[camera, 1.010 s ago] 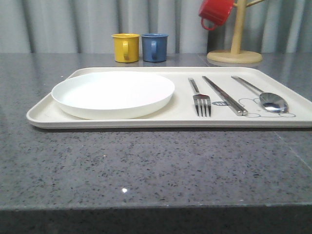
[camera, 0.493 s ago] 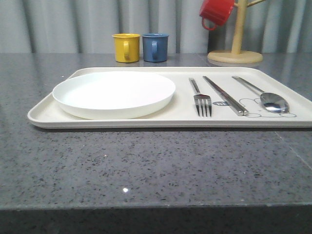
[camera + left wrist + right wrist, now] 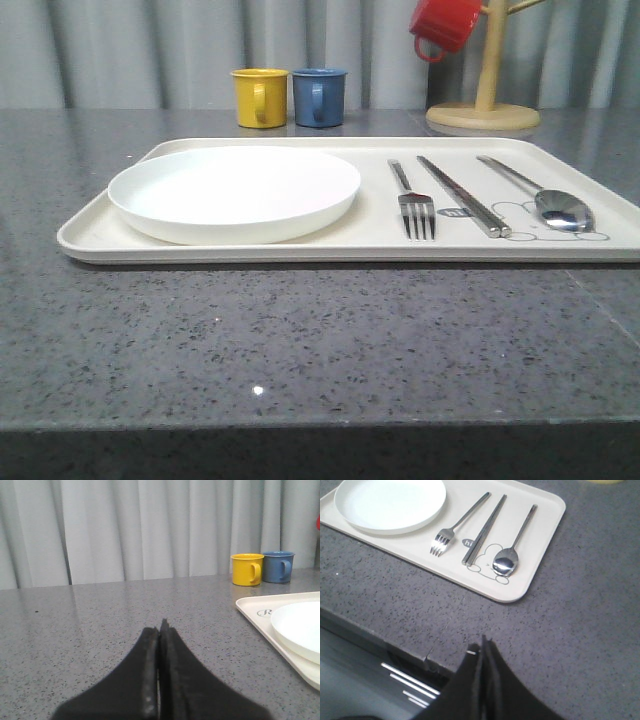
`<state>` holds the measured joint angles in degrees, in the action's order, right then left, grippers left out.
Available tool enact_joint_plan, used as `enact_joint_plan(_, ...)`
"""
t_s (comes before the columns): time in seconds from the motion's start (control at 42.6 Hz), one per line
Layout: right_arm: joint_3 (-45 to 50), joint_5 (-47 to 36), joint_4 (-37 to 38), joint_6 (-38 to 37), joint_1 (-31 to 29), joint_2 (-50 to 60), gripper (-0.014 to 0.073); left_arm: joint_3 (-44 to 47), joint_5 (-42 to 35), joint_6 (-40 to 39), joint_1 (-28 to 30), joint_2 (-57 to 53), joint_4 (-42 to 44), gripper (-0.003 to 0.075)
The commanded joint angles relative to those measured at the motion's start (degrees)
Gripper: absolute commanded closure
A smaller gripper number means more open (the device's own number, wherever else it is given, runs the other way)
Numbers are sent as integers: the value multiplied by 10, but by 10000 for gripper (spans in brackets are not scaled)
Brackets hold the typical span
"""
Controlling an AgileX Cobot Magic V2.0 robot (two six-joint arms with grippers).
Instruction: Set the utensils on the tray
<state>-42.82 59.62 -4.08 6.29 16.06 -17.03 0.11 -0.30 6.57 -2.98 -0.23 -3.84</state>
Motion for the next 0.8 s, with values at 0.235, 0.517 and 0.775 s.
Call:
enact_joint_plan(0.235, 275, -410, -12, 3, -151, 120, 661, 8, -49, -6, -3, -13, 1, 741)
enact_joint_plan(0.517, 431, -584, -15, 3, -161, 185, 661, 8, -49, -6, -3, -13, 1, 741)
enact_joint_plan(0.775, 443, -601, -15, 3, -146, 185, 661, 8, -49, -6, -3, -13, 1, 741)
